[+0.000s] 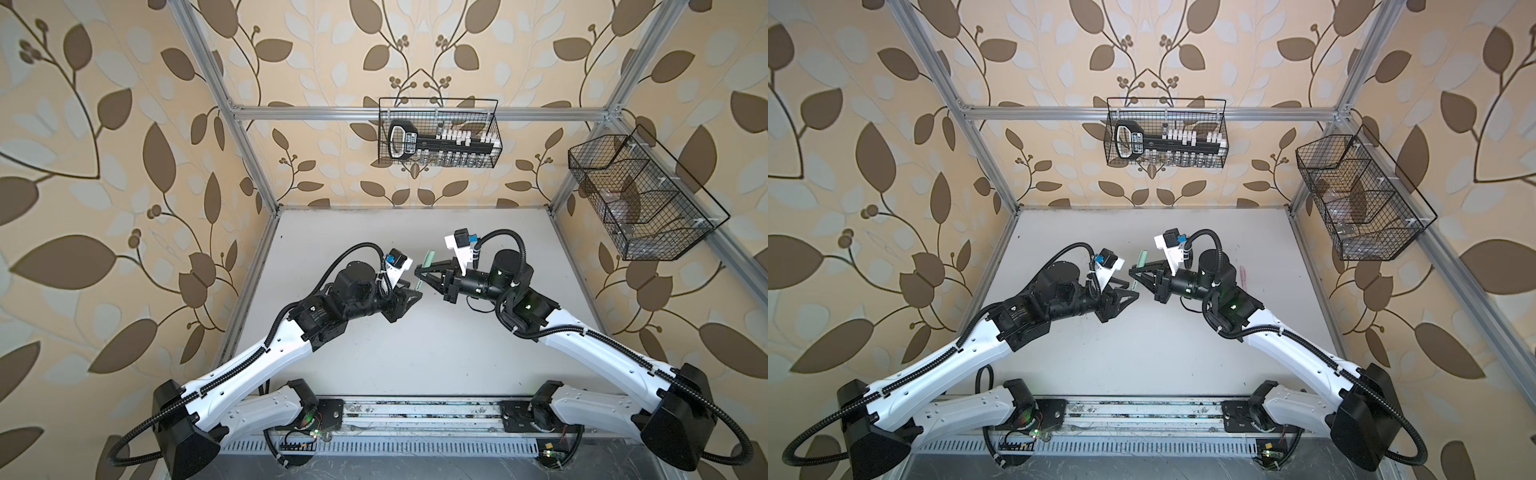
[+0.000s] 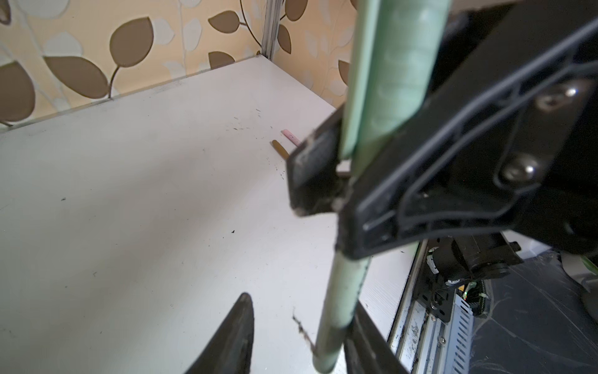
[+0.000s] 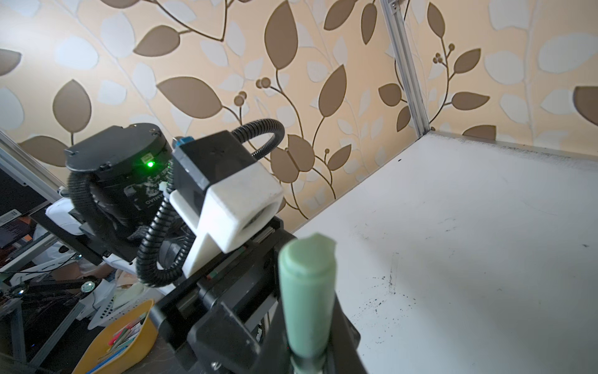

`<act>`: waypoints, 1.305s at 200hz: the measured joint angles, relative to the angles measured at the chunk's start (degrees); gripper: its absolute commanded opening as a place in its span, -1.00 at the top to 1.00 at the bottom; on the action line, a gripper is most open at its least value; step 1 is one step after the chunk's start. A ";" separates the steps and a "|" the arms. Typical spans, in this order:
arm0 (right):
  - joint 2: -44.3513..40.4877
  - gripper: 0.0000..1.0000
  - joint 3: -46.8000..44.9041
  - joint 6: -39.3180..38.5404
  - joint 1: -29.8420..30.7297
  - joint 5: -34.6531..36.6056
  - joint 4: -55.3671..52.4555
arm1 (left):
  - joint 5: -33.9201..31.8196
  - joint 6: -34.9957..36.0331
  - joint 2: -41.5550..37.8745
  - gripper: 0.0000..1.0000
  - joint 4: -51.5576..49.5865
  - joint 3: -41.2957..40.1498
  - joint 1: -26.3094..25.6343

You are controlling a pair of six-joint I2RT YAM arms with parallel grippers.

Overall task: Insert pens into pen caps
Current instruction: Pass a pen.

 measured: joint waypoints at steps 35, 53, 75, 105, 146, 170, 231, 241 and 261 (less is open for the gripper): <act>-0.11 1.00 0.00 -1.22 0.00 0.59 -1.99 | -0.02 -0.22 0.00 0.20 0.00 0.00 0.00; -0.11 1.00 0.00 -1.42 0.00 0.79 -2.12 | 0.39 -0.33 -0.02 0.33 0.00 0.00 0.00; -0.11 1.00 0.00 -1.40 0.00 0.81 -2.12 | 1.09 -0.44 0.00 0.37 0.04 0.00 0.00; -0.09 1.00 0.00 -1.38 0.00 1.14 -2.08 | 1.44 -0.44 0.26 0.37 0.04 0.00 0.00; 0.07 1.00 0.00 -1.36 0.00 1.60 -1.55 | 2.43 -0.44 0.74 0.41 0.04 0.00 0.00; 0.46 1.00 0.00 -1.33 0.00 1.64 -1.11 | 2.54 -0.46 0.74 0.50 0.04 0.00 0.00; 1.07 1.00 0.00 -0.92 0.13 1.70 -0.48 | 2.91 0.13 0.76 0.87 0.04 0.00 -0.04; 1.07 1.00 0.00 -0.87 0.11 1.81 -0.42 | 2.89 0.02 0.76 0.97 0.11 0.00 -0.02; 1.07 0.99 0.00 -0.87 0.13 1.86 -0.42 | 2.84 0.22 0.76 1.00 0.11 0.00 -0.02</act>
